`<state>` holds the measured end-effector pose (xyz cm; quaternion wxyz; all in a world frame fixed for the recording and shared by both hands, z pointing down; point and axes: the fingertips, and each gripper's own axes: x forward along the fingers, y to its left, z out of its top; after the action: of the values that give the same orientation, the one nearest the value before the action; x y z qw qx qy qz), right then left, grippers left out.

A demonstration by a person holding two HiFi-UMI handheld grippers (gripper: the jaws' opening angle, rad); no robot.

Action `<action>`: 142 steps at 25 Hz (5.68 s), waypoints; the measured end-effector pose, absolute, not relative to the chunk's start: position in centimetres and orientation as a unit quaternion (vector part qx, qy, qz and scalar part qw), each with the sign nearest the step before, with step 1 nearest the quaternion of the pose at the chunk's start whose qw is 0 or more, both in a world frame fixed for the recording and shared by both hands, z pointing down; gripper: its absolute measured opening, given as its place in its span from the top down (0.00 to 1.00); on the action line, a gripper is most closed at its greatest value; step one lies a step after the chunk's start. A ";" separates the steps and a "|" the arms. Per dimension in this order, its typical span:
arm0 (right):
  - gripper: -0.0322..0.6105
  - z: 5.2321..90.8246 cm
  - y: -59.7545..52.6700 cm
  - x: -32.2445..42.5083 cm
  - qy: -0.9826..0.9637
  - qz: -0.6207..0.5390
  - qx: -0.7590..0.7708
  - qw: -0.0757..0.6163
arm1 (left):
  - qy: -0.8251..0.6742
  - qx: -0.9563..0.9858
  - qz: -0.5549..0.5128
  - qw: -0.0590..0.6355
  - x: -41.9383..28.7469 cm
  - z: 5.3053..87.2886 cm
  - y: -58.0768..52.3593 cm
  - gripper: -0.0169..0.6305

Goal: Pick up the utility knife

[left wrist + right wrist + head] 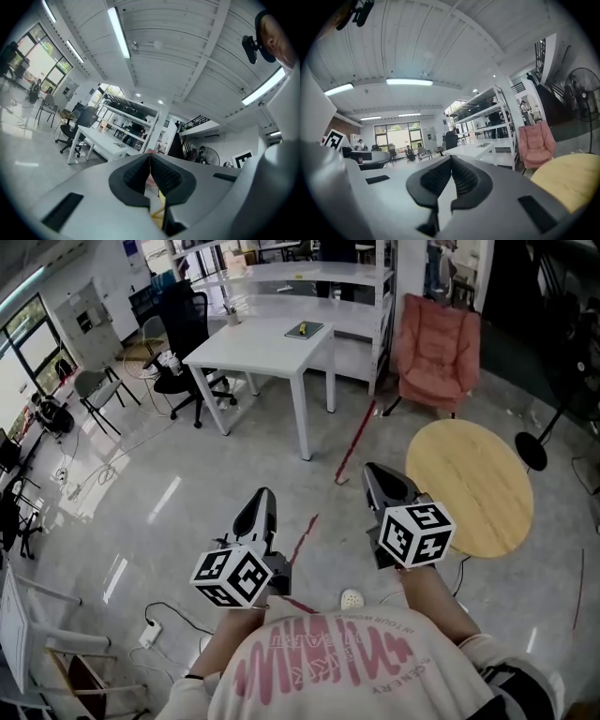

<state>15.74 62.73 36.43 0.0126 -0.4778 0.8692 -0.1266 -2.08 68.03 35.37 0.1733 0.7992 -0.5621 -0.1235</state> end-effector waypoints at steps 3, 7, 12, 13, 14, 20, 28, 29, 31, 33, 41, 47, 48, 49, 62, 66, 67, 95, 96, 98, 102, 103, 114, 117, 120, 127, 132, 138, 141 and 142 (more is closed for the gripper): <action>0.92 35.1 57.7 15.5 0.881 -0.117 -0.458 0.013 | -0.572 0.790 -0.136 0.175 -1.8 34.5 63.3 0.94; 0.92 33.7 51.7 16.9 0.887 -0.107 -0.448 0.019 | -0.580 0.783 -0.145 0.172 -0.5 33.9 57.6 0.94; 0.92 33.6 46.4 19.6 0.888 -0.099 -0.449 0.026 | -0.588 0.773 -0.161 0.178 1.2 34.7 52.5 0.94; 0.93 33.4 45.6 20.0 0.889 -0.099 -0.446 0.028 | -0.589 0.772 -0.165 0.176 1.6 34.5 51.6 0.94; 0.92 33.1 44.8 20.4 0.890 -0.098 -0.444 0.029 | -0.588 0.772 -0.169 0.175 2.0 34.2 50.8 0.94; 0.92 34.9 41.6 22.0 0.891 -0.121 -0.437 0.012 | -0.583 0.774 -0.165 0.186 3.7 34.8 47.6 0.94; 0.92 38.0 37.2 22.8 0.883 -0.141 -0.448 -0.007 | -0.582 0.764 -0.156 0.231 4.1 37.8 42.2 0.94; 0.93 38.3 36.2 23.0 0.881 -0.147 -0.450 -0.004 | -0.579 0.766 -0.156 0.231 4.2 38.0 41.0 0.94; 0.93 38.6 33.7 23.3 0.877 -0.155 -0.454 0.002 | -0.572 0.772 -0.156 0.231 4.5 38.2 38.1 0.94; 0.92 38.9 31.0 23.6 0.872 -0.160 -0.463 0.002 | -0.561 0.781 -0.152 0.230 4.8 38.1 35.1 0.94; 0.92 37.3 18.6 21.9 0.854 -0.179 -0.489 -0.006 | -0.523 0.800 -0.149 0.253 3.7 36.2 20.2 0.94; 0.92 33.7 9.6 19.6 0.847 -0.166 -0.505 0.023 | -0.510 0.816 -0.155 0.224 0.4 32.3 10.7 0.94; 0.92 33.3 8.3 19.3 0.846 -0.163 -0.508 0.025 | -0.509 0.817 -0.157 0.221 -0.1 31.8 9.3 0.94; 0.92 33.0 7.0 19.0 0.844 -0.160 -0.511 0.027 | -0.509 0.818 -0.158 0.218 -0.6 31.6 8.0 0.94; 0.92 34.8 -3.4 12.2 0.845 -0.173 -0.505 0.021 | -0.508 0.816 -0.156 0.227 -7.3 32.7 -2.4 0.94; 0.92 36.4 -4.6 10.9 0.844 -0.185 -0.504 0.014 | -0.512 0.811 -0.157 0.235 -8.9 34.0 -3.5 0.94; 0.92 36.9 -5.0 10.8 0.843 -0.190 -0.504 0.013 | -0.512 0.811 -0.155 0.236 -9.1 34.3 -3.9 0.94; 0.92 39.0 -32.3 5.3 0.874 -0.225 -0.431 0.009 | -0.571 0.758 -0.169 0.266 -13.2 36.3 -27.0 0.94; 0.93 38.5 -34.1 5.1 0.876 -0.219 -0.429 0.009 | -0.575 0.755 -0.172 0.264 -13.5 35.9 -28.4 0.94; 0.93 37.8 -37.5 4.9 0.880 -0.213 -0.425 0.011 | -0.580 0.751 -0.176 0.261 -13.9 35.5 -31.2 0.94; 0.92 37.5 -43.9 4.0 0.885 -0.215 -0.414 0.010 | -0.610 0.735 -0.187 0.231 -15.5 34.8 -36.2 0.94; 0.92 37.4 -45.3 3.7 0.887 -0.215 -0.408 0.011 | -0.615 0.731 -0.192 0.225 -16.0 34.6 -37.5 0.94; 0.92 39.7 -57.7 -1.0 0.904 -0.208 -0.373 -0.027 | -0.655 0.678 -0.224 0.247 -20.6 37.1 -46.9 0.94; 0.92 41.1 -61.3 -2.1 0.903 -0.205 -0.375 -0.044 | -0.656 0.675 -0.213 0.262 -21.5 38.5 -48.9 0.94; 0.92 44.2 -65.2 -2.7 0.897 -0.207 -0.383 -0.080 | -0.660 0.668 -0.205 0.275 -22.2 40.0 -49.8 0.94; 0.92 52.2 -72.6 -4.0 0.861 -0.278 -0.393 -0.165 | -0.674 0.649 -0.188 0.299 -23.5 43.1 -50.0 0.94; 0.92 55.8 -76.6 -4.8 0.838 -0.323 -0.397 -0.189 | -0.708 0.613 -0.189 0.297 -26.1 44.2 -48.5 0.94; 0.92 58.0 -82.0 -4.2 0.793 -0.370 -0.444 -0.192 | -0.725 0.585 -0.184 0.313 -27.3 45.7 -48.2 0.94; 0.92 58.7 -83.6 -4.7 0.782 -0.388 -0.446 -0.196 | -0.729 0.579 -0.178 0.318 -27.6 45.8 -48.2 0.94; 0.84 59.0 -84.0 -5.1 0.781 -0.397 -0.441 -0.195 | -0.731 0.578 -0.176 0.317 -27.7 45.7 -48.3 0.94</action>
<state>-5.06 -83.98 58.97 -0.1952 -0.4410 0.7808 -0.3971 -27.71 -48.32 45.74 0.3173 0.5782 -0.7308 -0.1759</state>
